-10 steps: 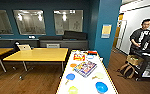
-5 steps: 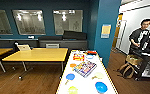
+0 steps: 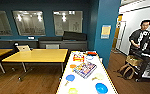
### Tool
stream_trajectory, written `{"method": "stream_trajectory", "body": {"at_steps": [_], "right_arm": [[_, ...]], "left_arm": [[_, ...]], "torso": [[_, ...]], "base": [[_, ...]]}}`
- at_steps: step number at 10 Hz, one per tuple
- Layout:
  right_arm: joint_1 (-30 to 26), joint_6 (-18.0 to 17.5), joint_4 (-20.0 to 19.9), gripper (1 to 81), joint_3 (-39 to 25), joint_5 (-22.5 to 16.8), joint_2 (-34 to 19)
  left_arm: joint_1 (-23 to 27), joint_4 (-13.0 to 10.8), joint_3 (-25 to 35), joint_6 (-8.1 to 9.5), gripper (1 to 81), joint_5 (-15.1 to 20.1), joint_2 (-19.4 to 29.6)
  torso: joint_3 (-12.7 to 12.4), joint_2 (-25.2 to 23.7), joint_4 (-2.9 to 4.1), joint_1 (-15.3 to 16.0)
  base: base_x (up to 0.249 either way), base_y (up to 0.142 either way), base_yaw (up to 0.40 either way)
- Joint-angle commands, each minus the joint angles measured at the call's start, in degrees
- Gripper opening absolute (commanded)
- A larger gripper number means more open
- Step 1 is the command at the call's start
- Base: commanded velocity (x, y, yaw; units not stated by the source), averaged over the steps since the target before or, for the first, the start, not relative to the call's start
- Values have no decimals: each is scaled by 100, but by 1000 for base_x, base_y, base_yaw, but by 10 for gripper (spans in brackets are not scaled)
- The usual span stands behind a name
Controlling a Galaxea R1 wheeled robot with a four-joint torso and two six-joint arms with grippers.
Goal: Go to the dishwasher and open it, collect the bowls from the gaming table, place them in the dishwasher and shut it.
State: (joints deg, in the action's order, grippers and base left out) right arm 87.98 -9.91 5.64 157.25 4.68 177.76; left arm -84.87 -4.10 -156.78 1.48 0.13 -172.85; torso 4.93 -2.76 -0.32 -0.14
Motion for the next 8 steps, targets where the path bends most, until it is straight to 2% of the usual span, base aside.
{"method": "stream_trajectory", "body": {"at_steps": [1, 3, 6, 8], "right_arm": [[-346, 24, 24, 811, -37, -275, 51], [-346, 16, 24, 811, -37, -266, 60], [-355, 51, 51, 811, -55, -284, -27], [-311, 33, -10, 811, -342, -214, -237]], "left_arm": [[396, 23, 7, -24, 811, 285, 13], [388, 14, 7, -24, 811, 285, 13], [388, -3, 7, -24, 811, 285, 31], [379, 32, 7, 2, 811, 294, 100]], "torso": [[0, 0, 0, 14], [4, 5, 0, 19], [6, 11, 0, 28], [4, 9, 0, 21]], "base": [[134, 0, 0], [135, 0, 0], [0, 0, 0], [0, 0, 0]]}}
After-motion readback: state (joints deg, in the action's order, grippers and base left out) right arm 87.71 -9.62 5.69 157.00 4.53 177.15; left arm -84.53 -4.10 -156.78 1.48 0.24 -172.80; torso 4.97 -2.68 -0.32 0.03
